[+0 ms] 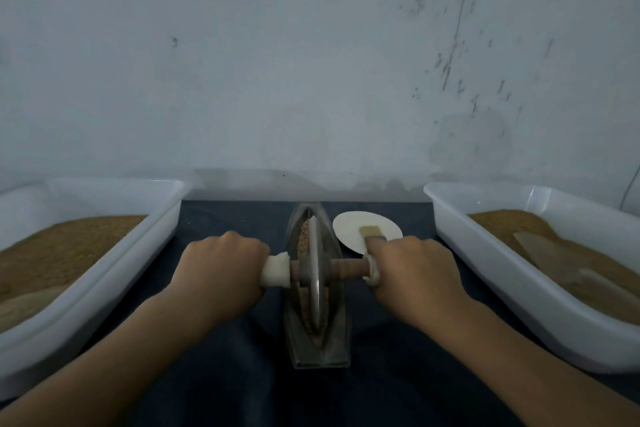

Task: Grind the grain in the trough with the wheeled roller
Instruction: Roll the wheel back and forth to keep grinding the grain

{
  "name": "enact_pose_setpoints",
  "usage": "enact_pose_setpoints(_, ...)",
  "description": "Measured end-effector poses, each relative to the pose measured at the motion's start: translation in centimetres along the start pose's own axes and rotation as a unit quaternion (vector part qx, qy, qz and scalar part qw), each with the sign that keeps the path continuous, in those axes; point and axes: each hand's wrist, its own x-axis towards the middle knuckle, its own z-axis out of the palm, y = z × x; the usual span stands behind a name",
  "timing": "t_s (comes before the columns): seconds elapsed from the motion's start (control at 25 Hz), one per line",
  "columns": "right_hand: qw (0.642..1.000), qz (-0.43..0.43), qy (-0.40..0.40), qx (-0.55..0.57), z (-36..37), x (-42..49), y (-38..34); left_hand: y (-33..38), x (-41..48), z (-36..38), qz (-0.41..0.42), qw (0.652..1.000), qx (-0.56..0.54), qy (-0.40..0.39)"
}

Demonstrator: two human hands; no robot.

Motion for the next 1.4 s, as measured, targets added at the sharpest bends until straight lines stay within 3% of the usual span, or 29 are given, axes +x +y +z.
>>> enact_pose_setpoints(0.12,0.999,0.019,-0.023,0.021,1.4,1.2,0.1,0.0,1.6,0.3,0.0,1.0,-0.001,-0.021)
enact_pose_setpoints(0.52,0.993,0.094,-0.004,0.068,8.1,8.2,1.1,-0.2,11.1,3.0,0.014,0.998,0.044,0.03)
enact_pose_setpoints(0.72,0.996,0.06,0.01,0.058,7.3,6.8,0.8,0.0,9.7,3.2,0.008,0.999,0.031,0.036)
enact_pose_setpoints(1.0,1.0,-0.018,0.003,0.01,0.8,1.1,0.8,-0.7,0.9,1.5,0.016,0.999,-0.019,0.026)
enact_pose_setpoints(1.24,1.0,-0.019,-0.012,0.014,0.9,0.6,1.5,-0.5,1.7,1.6,0.029,0.998,0.003,0.051)
enact_pose_setpoints(1.4,0.999,0.045,-0.01,0.01,4.7,5.8,1.3,-0.3,7.0,3.8,-0.001,0.997,0.017,0.072)
